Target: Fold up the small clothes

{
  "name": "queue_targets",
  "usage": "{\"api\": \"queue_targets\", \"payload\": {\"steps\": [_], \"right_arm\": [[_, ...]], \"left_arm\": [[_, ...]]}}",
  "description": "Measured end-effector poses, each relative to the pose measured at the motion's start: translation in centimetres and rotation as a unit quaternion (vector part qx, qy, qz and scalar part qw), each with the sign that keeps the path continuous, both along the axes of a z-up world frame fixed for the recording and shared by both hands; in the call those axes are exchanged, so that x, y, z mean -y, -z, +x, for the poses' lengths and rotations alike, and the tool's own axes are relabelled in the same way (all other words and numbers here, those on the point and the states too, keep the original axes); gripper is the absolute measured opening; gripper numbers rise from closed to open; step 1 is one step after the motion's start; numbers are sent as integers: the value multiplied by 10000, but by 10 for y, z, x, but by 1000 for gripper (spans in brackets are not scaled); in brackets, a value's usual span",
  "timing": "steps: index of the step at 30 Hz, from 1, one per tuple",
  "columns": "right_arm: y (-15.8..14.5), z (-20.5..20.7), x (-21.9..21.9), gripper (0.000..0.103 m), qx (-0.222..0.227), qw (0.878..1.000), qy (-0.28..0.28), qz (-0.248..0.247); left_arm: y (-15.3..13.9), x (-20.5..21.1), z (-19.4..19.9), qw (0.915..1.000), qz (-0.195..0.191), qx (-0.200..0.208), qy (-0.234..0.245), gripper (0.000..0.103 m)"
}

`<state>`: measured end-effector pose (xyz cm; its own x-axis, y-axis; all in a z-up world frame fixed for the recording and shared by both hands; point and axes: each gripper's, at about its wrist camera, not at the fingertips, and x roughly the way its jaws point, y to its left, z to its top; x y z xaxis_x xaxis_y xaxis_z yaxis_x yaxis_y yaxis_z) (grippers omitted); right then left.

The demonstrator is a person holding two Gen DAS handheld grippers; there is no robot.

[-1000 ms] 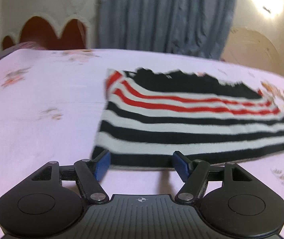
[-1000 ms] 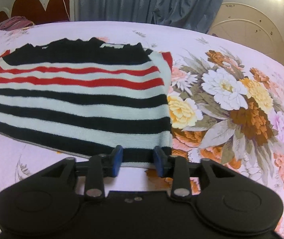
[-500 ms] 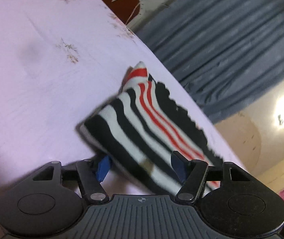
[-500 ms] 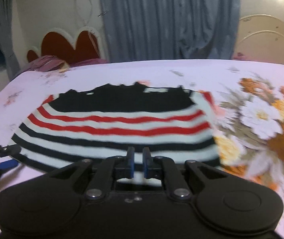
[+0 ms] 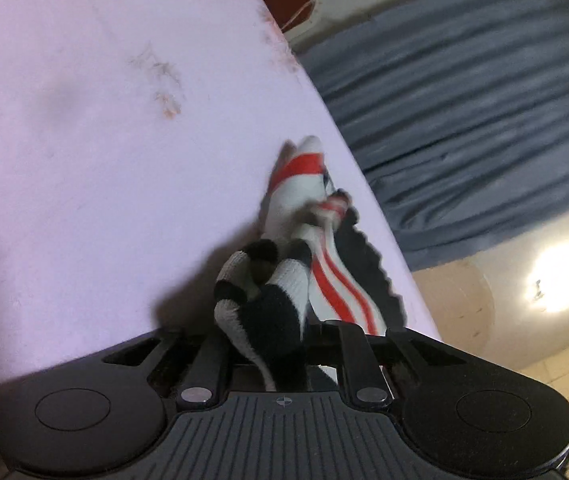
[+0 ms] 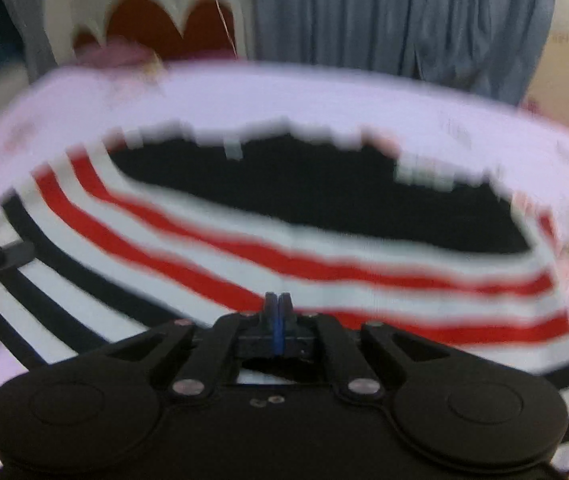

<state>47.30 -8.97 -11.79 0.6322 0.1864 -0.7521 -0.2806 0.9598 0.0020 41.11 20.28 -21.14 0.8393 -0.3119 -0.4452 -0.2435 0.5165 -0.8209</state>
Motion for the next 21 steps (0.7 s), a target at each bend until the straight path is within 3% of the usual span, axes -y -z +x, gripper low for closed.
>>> {"api": "queue_targets", "payload": {"steps": [2,5,10,12,16,19,21], "right_arm": [[0,-1,-2,0,-5,10000,-26,-65],[2,0,0,0,-2,10000,-1,-28],[3,2,7,0,-31,9998,-25,200],[-5,5,23,0,-128,9981,76,598],[-35,-7,96,5,363,9863,710,1444],[-49,-14,163,7,594,9743,1311,1730],[-51,-17,210,10,575,9645,1713,1928]], "left_arm": [[-5,6,0,9999,151,5,46,14],[-11,9,0,9999,-60,92,-39,14],[-77,49,12,9932,794,675,525,14],[-114,91,27,9820,1244,936,1074,14],[-161,184,49,9524,1887,1197,2075,14],[-161,265,60,9294,2358,1000,2657,14],[-139,319,71,9065,2782,541,3129,14]]}}
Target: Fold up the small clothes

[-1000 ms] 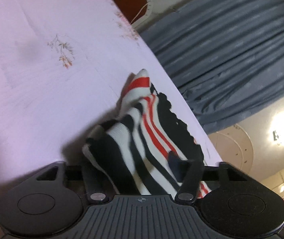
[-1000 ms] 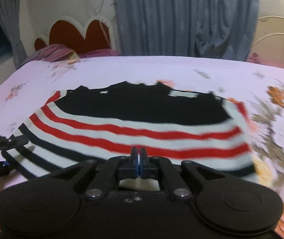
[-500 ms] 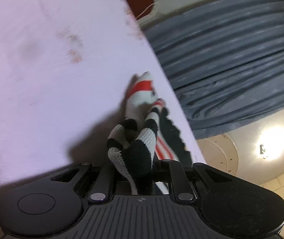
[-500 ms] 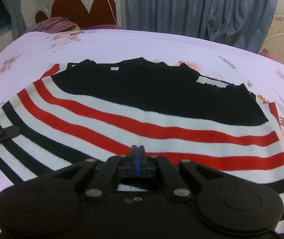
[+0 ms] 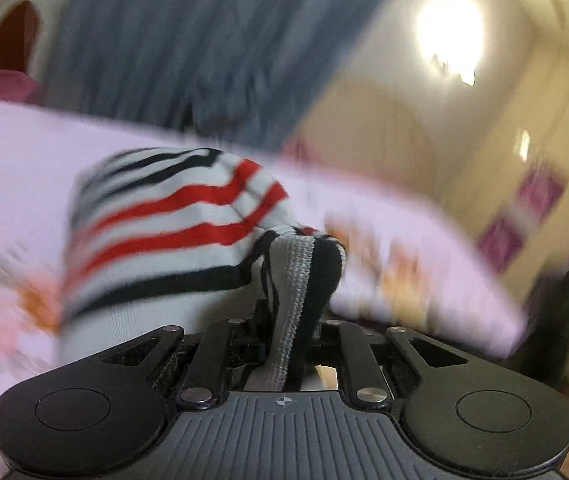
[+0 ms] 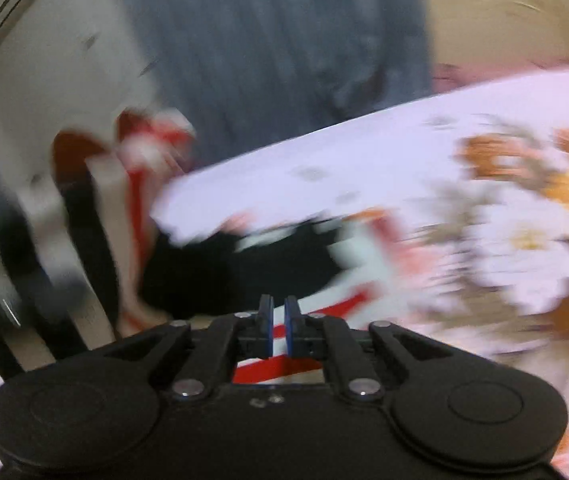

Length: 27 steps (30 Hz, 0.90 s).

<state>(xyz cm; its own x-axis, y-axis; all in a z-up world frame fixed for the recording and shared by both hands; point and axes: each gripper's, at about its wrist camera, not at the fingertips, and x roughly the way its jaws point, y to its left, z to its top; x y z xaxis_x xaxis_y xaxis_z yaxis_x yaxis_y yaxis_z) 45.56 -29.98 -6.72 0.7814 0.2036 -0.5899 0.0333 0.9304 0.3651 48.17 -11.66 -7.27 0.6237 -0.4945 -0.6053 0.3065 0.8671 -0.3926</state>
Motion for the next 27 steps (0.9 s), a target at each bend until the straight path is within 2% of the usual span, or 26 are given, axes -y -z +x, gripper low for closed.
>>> {"api": "queue_targets", "payload": {"steps": [1,2,3,4,7,8,9,11,12,14,18,20,21,23,24,26,27], "right_arm": [[2,-2,22,18,-92,9997,122,164],[5,-3,37,23,-171,9993,202,269],[7,-8,54,37,-241,9986,333,329],[9,-12,65,46,-263,9982,383,381],[13,-22,80,46,-233,9976,181,620],[15,-22,79,46,-236,9973,95,687],[17,-21,77,46,-241,9967,-14,770],[20,-10,67,46,-302,9959,-227,826],[22,-4,62,46,-336,9956,-302,816],[28,14,55,46,-409,9946,-394,863],[37,46,43,48,-687,9935,-498,761],[44,59,35,39,-871,9901,-714,840],[47,62,29,35,-983,9894,-812,697],[45,61,12,30,-887,9899,-1044,368],[38,56,4,29,-714,9894,-1229,287],[24,46,-5,28,-353,9899,-1347,262],[21,43,-5,28,-233,9903,-1340,291]], "left_arm": [[17,28,5,9981,460,-359,217,16],[34,50,8,9928,849,-749,384,23],[35,59,1,9921,1011,-635,375,26],[29,60,-8,9933,976,-454,423,39],[-2,28,-24,9985,300,-214,393,41],[-13,16,-17,9994,227,-82,266,41],[-20,0,-13,9996,269,50,55,41],[-19,-21,2,9976,617,168,-263,41],[-13,-32,16,9962,763,79,-421,41],[0,-54,30,9950,795,-128,-586,41],[24,-56,27,9930,1043,-187,-516,41],[26,-53,20,9905,1315,-71,-391,41],[30,-47,20,9891,1426,-36,-363,41],[25,-53,18,9885,1444,106,-432,37],[17,-58,11,9871,1498,349,-443,33],[7,-67,6,9854,1511,654,-423,33],[9,-69,12,9858,1522,601,-384,33]]}}
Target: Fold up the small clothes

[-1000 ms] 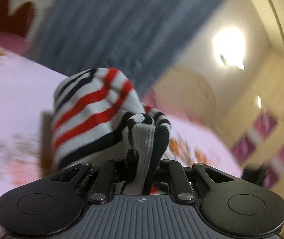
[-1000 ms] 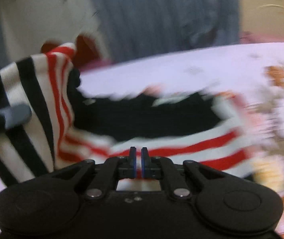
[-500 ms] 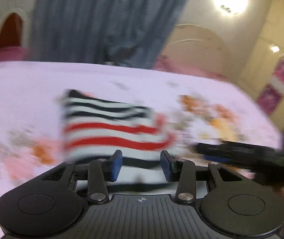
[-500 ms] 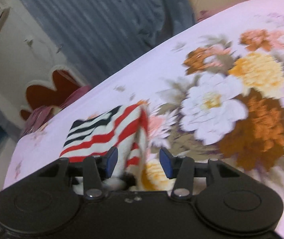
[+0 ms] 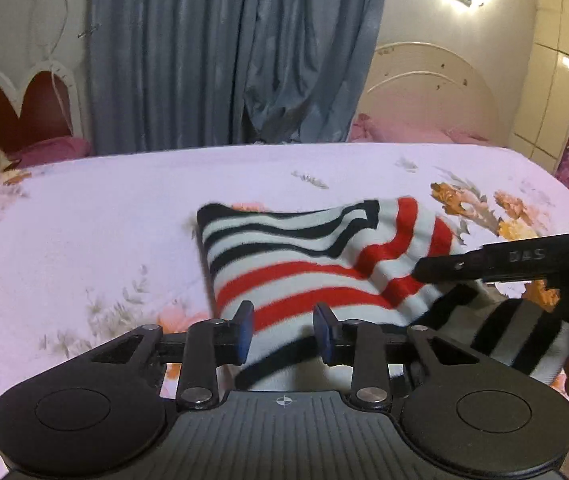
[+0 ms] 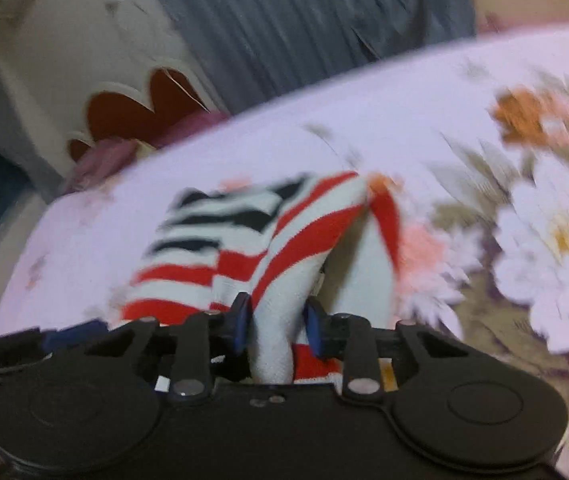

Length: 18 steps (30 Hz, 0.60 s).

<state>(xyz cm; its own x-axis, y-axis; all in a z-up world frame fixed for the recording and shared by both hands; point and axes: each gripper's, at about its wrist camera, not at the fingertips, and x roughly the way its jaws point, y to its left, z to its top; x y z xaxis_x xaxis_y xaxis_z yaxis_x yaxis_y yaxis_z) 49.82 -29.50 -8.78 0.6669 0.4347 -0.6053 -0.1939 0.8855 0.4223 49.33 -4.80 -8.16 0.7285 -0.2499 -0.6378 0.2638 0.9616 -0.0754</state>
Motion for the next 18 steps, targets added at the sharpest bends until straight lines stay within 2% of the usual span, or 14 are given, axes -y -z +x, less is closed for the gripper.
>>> {"api": "queue_targets", "payload": {"steps": [2,3,5,6,7,8,10,12,13,14,15,17,18], "right_arm": [[1,-8,-2,28,258,9996,-31,-99],[11,-6,-1,28,170,9997,-7,-167],[36,4,12,30,-258,9984,369,-348],[39,4,27,29,-345,9980,501,146],[37,2,32,30,-385,9976,514,244],[31,-1,32,32,-285,9983,478,147],[19,-2,34,48,-22,9987,491,93],[18,13,39,49,-101,9980,587,188],[20,25,39,46,-287,9974,640,177],[22,36,39,38,-438,9969,641,146],[25,41,40,14,-457,9977,484,124],[27,45,35,11,-425,9970,441,-466],[28,44,38,11,-467,9966,489,-466]], "left_arm": [[12,4,15,9989,8,-411,210,33],[21,10,22,9976,94,-599,337,33],[24,15,25,9976,115,-502,453,33],[22,16,27,9974,129,-527,469,33],[18,15,27,9976,115,-471,503,33],[15,13,26,9978,58,-383,541,33],[12,10,27,9977,-49,-271,616,33],[13,11,32,9972,-70,-296,688,33],[14,14,36,9969,-41,-310,720,33],[15,16,39,9964,-41,-317,788,33],[18,19,43,9953,3,-421,870,33],[27,25,51,9928,221,-619,1003,33],[27,25,53,9924,232,-612,1043,33]]}}
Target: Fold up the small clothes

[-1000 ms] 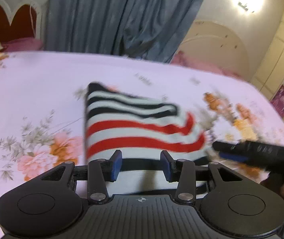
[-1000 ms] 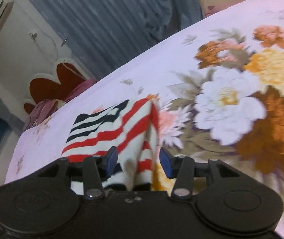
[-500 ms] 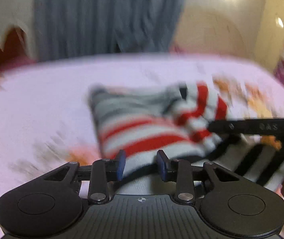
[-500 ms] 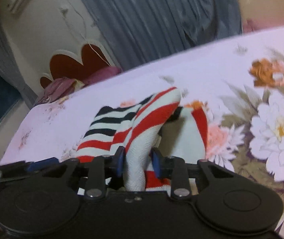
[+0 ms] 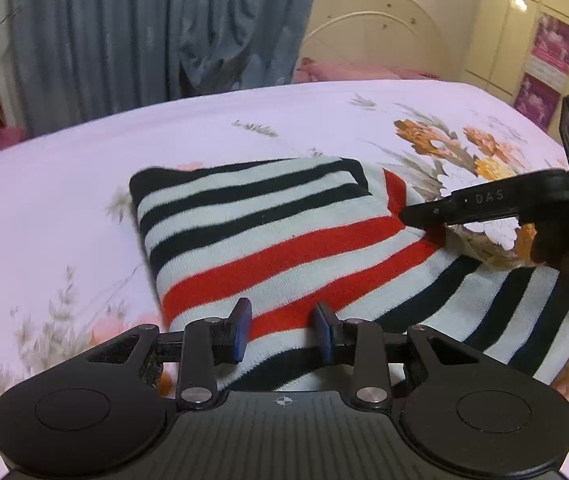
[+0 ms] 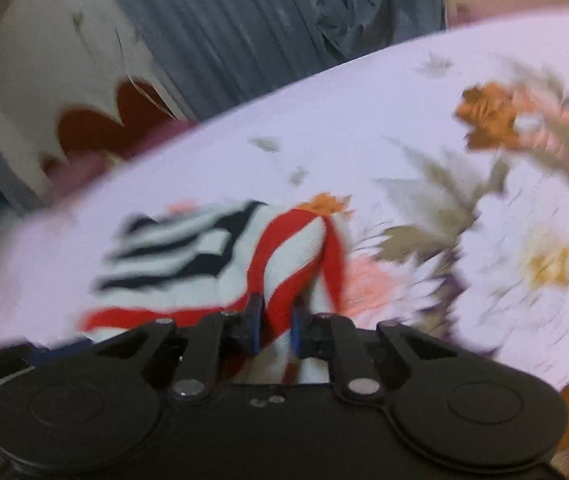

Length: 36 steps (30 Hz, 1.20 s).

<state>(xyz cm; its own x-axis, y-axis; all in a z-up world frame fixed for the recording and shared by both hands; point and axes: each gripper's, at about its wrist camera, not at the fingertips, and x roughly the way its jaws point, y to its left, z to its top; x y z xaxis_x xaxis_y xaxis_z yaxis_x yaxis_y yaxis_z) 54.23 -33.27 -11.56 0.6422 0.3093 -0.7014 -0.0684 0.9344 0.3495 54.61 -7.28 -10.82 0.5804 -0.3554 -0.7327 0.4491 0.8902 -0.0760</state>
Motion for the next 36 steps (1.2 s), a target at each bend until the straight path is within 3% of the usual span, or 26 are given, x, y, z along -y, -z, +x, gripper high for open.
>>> {"api": "queue_targets", "payload": {"steps": [5,6,7,9,12,14,15,19,22,24,29,30,31,33,36], "right_arm": [[-25,-27,8,23,-62,9998,22,166],[-33,-37,10,30,13,9998,-26,214],[-42,-53,10,43,90,9996,-85,263],[-55,-77,7,55,175,9991,-218,316],[-55,-93,2,55,29,9987,-365,366],[-40,-97,-4,33,-259,9980,-393,419],[-33,-99,-5,9,-408,9977,-338,423],[-28,-125,11,7,-78,9916,53,1290],[14,-128,22,3,-584,9896,340,1271],[19,-131,27,2,-507,9861,437,1524],[-7,-132,11,8,-309,9958,227,835],[-18,-135,8,19,-140,9977,232,625],[-31,-138,2,23,101,9993,210,299],[-49,-141,-11,23,464,9988,21,-150],[-51,-129,-30,15,607,9967,-392,-380]], "left_arm": [[-15,-13,-25,9997,-194,136,-50,33],[-18,-17,-34,9994,-238,218,-117,33],[-21,-22,-45,9990,-280,282,-202,33],[-24,-31,-68,9977,-484,282,-378,33],[-18,-36,-84,9965,-575,263,-554,33],[-14,-38,-85,9961,-562,219,-642,33],[-13,-38,-84,9962,-499,185,-695,33],[-16,-37,-87,9982,-245,234,-500,33],[-4,-36,-90,9991,-96,55,-403,34],[-1,-40,-93,9988,-143,2,-470,35],[-21,-42,-116,9982,-314,326,-389,35],[-25,-40,-120,9981,-358,385,-329,35],[-27,-37,-123,9981,-377,425,-249,35],[-24,-30,-121,9985,-348,372,-178,35],[-10,-22,-116,9983,-547,44,-217,35]]}}
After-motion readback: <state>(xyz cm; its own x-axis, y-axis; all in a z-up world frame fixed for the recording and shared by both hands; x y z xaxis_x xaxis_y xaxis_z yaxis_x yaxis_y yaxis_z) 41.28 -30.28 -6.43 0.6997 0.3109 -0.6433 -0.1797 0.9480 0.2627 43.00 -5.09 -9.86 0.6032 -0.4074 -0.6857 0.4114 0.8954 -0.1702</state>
